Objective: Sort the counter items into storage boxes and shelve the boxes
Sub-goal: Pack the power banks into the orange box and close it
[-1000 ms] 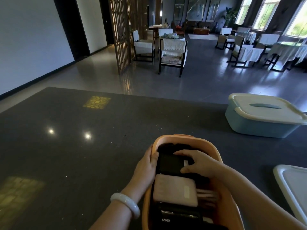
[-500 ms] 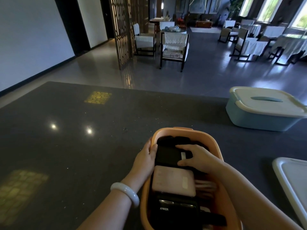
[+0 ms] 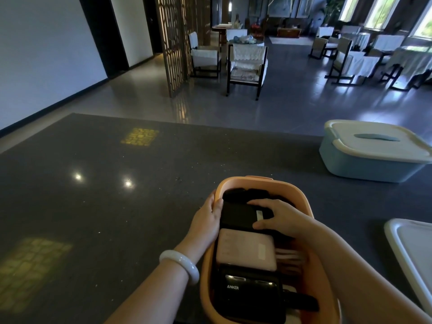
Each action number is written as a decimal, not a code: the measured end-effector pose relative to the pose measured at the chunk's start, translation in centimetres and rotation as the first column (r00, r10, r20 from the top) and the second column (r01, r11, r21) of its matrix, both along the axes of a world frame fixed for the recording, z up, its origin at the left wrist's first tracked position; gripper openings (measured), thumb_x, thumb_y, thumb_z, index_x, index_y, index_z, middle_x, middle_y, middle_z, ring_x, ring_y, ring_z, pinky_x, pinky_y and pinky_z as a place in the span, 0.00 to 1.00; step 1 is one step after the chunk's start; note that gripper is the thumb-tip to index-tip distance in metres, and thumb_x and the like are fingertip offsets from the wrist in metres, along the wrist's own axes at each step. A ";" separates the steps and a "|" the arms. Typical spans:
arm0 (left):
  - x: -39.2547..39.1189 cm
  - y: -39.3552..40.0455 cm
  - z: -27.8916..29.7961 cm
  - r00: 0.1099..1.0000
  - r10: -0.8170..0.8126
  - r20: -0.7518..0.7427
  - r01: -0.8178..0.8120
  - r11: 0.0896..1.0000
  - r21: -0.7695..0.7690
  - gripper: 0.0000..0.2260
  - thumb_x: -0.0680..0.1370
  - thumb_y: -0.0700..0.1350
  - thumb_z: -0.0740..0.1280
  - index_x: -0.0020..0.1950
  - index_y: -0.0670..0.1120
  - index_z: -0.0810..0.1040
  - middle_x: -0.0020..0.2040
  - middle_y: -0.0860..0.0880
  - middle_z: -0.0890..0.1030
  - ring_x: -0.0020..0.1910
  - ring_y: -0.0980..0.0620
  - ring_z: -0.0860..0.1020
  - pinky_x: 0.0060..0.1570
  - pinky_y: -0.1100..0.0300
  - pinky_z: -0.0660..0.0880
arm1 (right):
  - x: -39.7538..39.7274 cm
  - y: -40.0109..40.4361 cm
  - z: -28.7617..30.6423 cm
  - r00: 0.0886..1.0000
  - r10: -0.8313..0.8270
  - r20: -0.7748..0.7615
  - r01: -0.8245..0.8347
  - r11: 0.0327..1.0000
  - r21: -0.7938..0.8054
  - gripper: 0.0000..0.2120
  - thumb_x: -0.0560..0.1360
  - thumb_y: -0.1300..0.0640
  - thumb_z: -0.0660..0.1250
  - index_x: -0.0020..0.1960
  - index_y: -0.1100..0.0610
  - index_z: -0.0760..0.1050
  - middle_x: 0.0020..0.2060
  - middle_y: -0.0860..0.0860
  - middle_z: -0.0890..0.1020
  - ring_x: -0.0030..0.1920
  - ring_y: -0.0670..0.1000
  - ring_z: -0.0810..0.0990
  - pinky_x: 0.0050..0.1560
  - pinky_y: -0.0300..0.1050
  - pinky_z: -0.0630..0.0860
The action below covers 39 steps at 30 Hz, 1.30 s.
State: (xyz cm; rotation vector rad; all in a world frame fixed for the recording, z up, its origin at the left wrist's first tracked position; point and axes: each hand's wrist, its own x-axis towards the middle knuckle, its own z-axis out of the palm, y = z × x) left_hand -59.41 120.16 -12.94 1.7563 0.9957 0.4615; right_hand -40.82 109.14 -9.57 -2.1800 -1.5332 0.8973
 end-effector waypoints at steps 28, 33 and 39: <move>0.1 0.1 -0.1 1.000 0.014 -0.025 -0.013 1.000 0.026 0.24 0.82 0.58 0.52 0.76 0.50 0.61 0.61 0.52 0.76 0.34 0.75 0.69 0.33 0.85 0.63 | 0.1 0.2 0.3 1.000 0.026 0.003 -0.025 0.998 -0.049 0.31 0.74 0.49 0.70 0.73 0.40 0.61 0.66 0.43 0.67 0.61 0.44 0.68 0.62 0.43 0.67; 0.0 -0.1 0.3 1.000 0.023 -0.019 -0.022 0.999 0.033 0.23 0.82 0.57 0.52 0.75 0.50 0.63 0.50 0.62 0.71 0.33 0.77 0.70 0.33 0.85 0.63 | -0.1 0.2 0.5 1.000 0.008 0.016 -0.007 0.999 -0.053 0.31 0.73 0.49 0.70 0.73 0.40 0.61 0.66 0.45 0.68 0.62 0.46 0.69 0.64 0.46 0.69; -0.2 -0.1 0.6 0.999 -0.016 -0.033 0.019 0.996 0.091 0.21 0.83 0.55 0.52 0.74 0.50 0.64 0.44 0.63 0.69 0.36 0.79 0.70 0.36 0.83 0.65 | -1.3 -0.2 1.2 0.993 -0.013 0.113 0.017 0.999 -0.039 0.34 0.74 0.49 0.69 0.76 0.45 0.58 0.70 0.47 0.67 0.67 0.48 0.68 0.68 0.46 0.67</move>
